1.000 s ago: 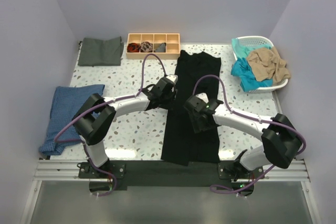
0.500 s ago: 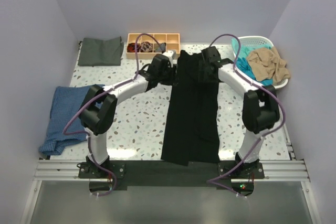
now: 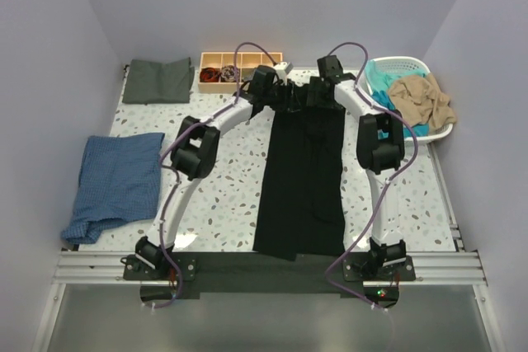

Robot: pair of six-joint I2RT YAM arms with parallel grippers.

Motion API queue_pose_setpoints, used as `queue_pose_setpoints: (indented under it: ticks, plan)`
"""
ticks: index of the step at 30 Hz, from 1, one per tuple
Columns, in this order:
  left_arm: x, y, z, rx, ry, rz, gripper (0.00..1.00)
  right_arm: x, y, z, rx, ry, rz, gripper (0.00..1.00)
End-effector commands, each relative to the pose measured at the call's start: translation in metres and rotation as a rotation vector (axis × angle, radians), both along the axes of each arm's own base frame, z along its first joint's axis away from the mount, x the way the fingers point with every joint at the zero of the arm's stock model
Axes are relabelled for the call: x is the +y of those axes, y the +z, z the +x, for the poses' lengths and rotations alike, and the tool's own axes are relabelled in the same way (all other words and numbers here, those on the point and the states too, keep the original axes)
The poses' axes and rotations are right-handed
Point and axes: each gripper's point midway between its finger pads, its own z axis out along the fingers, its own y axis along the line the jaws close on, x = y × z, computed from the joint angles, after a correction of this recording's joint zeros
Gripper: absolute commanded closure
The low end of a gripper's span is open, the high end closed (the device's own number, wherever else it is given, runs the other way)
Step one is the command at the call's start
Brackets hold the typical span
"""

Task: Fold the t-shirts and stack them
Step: Fold the tshirt

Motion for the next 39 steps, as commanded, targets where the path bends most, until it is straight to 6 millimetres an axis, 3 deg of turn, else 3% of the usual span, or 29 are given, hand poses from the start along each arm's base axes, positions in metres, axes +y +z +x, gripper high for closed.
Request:
queue_pose_setpoints:
  ticks: [1,3,5,6,7,9,12,14,15,16,17,20,21,22,23,24,26,27,29,30,31,32,33,34,35,36,37,38,39]
  plan:
    - [-0.027,0.014,0.012,-0.036,-0.081,-0.085,0.50,0.004,-0.002,0.015,0.004,0.008,0.010,0.26]
    - [-0.026,-0.005,0.018,-0.023,-0.057,-0.073,0.50,0.001,-0.029,0.016,0.054,0.010,-0.005,0.26]
    - [-0.023,-0.009,0.028,-0.019,-0.026,-0.089,0.46,0.000,-0.032,0.024,0.063,0.009,-0.004,0.26]
    - [-0.020,-0.017,0.034,-0.013,-0.015,-0.094,0.45,0.000,-0.024,0.036,0.034,0.010,0.008,0.26]
    - [-0.019,-0.020,0.037,-0.010,-0.008,-0.100,0.43,0.002,-0.045,0.033,0.082,0.012,0.029,0.26]
    - [-0.013,-0.031,0.047,-0.009,0.015,-0.097,0.43,0.004,-0.037,0.046,0.050,0.020,0.054,0.25]
    - [-0.003,-0.039,0.057,-0.010,0.041,-0.109,0.43,-0.002,-0.040,0.050,0.041,0.002,0.077,0.23]
    - [-0.001,-0.035,0.062,-0.033,0.040,-0.123,0.43,0.002,-0.023,0.057,-0.009,0.017,0.104,0.21]
    - [0.001,-0.030,0.065,-0.046,0.038,-0.126,0.43,0.001,-0.027,0.054,-0.002,0.031,0.102,0.20]
    - [0.000,-0.027,0.065,-0.070,0.023,-0.123,0.43,0.005,-0.015,0.061,-0.050,0.047,0.118,0.20]
    - [-0.001,-0.020,0.065,-0.088,0.011,-0.126,0.42,0.007,0.004,0.064,-0.084,0.063,0.136,0.18]
    - [-0.004,0.030,0.066,-0.199,-0.017,-0.173,0.41,0.011,0.034,0.067,-0.159,0.101,0.145,0.17]
    - [-0.004,0.060,0.062,-0.242,-0.023,-0.191,0.40,0.011,0.082,0.067,-0.249,0.116,0.146,0.16]
    - [-0.005,0.083,0.062,-0.301,-0.030,-0.208,0.39,0.008,0.085,0.064,-0.280,0.115,0.137,0.16]
    - [-0.006,0.102,0.061,-0.339,-0.033,-0.216,0.37,0.005,0.107,0.062,-0.329,0.119,0.126,0.14]
    - [-0.007,0.139,0.057,-0.398,-0.036,-0.234,0.36,-0.001,0.139,0.054,-0.393,0.124,0.098,0.13]
    - [-0.006,0.172,0.052,-0.465,-0.041,-0.235,0.33,-0.012,0.171,0.043,-0.436,0.113,0.052,0.11]
    - [-0.004,0.201,0.044,-0.500,-0.044,-0.246,0.32,-0.019,0.196,0.031,-0.466,0.108,0.025,0.11]
    - [0.000,0.219,0.034,-0.524,-0.042,-0.242,0.31,-0.032,0.201,0.011,-0.433,0.078,-0.016,0.11]
    - [0.005,0.229,0.021,-0.518,-0.037,-0.239,0.31,-0.037,0.188,-0.005,-0.390,0.064,-0.028,0.11]
    - [0.009,0.229,0.013,-0.497,-0.028,-0.233,0.33,-0.048,0.200,-0.025,-0.380,0.020,-0.048,0.11]
    - [0.014,0.224,0.006,-0.470,-0.009,-0.216,0.35,-0.052,0.198,-0.040,-0.355,0.008,-0.047,0.11]
    - [0.025,0.206,-0.015,-0.408,0.004,-0.186,0.36,-0.054,0.170,-0.063,-0.277,-0.001,-0.041,0.11]
    - [0.032,0.194,-0.029,-0.360,0.019,-0.185,0.38,-0.056,0.182,-0.087,-0.273,-0.011,-0.021,0.11]
    - [0.040,0.181,-0.041,-0.329,0.037,-0.177,0.38,-0.056,0.175,-0.105,-0.246,-0.013,-0.002,0.11]
    - [0.057,0.149,-0.071,-0.256,0.058,-0.147,0.38,-0.058,0.137,-0.134,-0.155,-0.027,0.007,0.12]
    - [0.063,0.138,-0.084,-0.232,0.066,-0.145,0.39,-0.057,0.133,-0.152,-0.148,-0.029,0.028,0.12]
    - [0.068,0.124,-0.099,-0.204,0.062,-0.129,0.39,-0.058,0.144,-0.172,-0.178,-0.033,0.056,0.12]
    - [0.080,0.100,-0.125,-0.152,0.068,-0.097,0.39,-0.057,0.140,-0.187,-0.172,-0.044,0.087,0.12]
